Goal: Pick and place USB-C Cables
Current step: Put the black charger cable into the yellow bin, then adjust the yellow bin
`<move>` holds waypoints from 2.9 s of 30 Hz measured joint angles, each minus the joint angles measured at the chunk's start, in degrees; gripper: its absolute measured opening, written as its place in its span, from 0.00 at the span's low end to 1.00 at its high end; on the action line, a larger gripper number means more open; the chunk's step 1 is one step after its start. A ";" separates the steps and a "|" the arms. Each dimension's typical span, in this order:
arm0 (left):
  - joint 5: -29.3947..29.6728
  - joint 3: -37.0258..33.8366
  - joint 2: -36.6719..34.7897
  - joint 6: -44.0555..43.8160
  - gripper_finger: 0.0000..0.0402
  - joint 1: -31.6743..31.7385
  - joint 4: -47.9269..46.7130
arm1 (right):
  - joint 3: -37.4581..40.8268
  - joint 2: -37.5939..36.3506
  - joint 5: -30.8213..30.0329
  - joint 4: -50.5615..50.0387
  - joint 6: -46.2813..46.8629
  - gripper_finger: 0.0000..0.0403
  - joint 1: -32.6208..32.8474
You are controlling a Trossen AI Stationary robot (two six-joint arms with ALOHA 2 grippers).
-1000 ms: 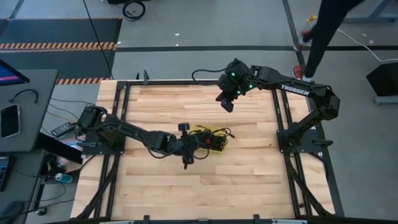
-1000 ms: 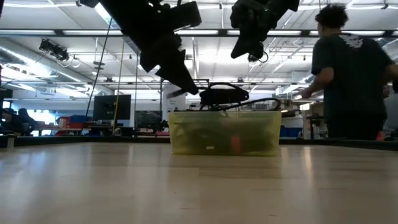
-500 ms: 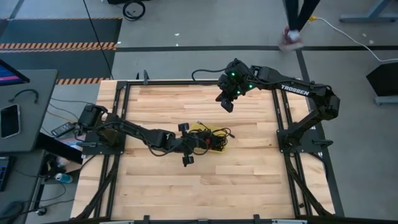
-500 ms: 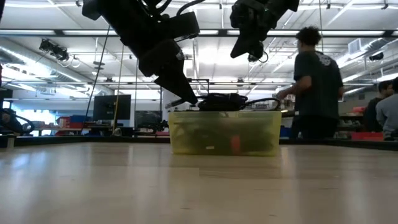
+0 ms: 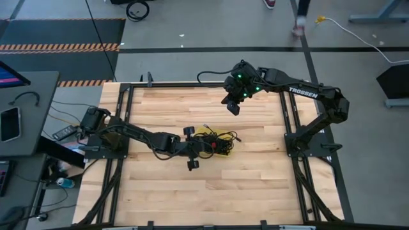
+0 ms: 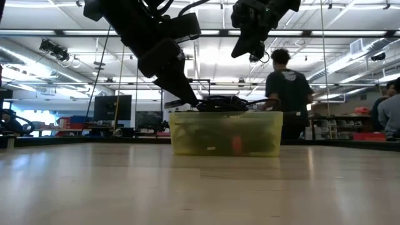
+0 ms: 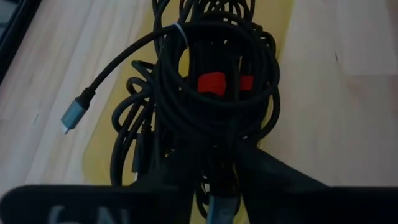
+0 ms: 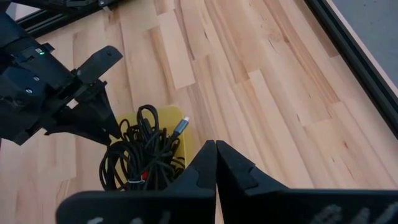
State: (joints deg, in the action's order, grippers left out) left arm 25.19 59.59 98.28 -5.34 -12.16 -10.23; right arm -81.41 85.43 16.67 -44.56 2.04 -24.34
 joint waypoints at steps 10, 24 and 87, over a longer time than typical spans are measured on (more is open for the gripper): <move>0.59 1.19 -0.09 4.75 0.45 0.00 3.74 | 0.00 0.00 0.00 0.00 0.00 0.01 0.00; 0.31 6.69 0.24 16.50 0.42 4.09 -1.76 | -0.02 0.00 -0.02 0.00 0.64 0.02 0.00; 9.48 21.97 1.40 0.01 0.01 4.75 -46.30 | 1.76 -0.02 -10.85 -6.83 6.72 0.00 10.78</move>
State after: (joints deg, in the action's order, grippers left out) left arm 34.67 81.56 99.68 -5.33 -7.41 -56.52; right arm -79.65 85.41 5.82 -51.39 8.77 -13.56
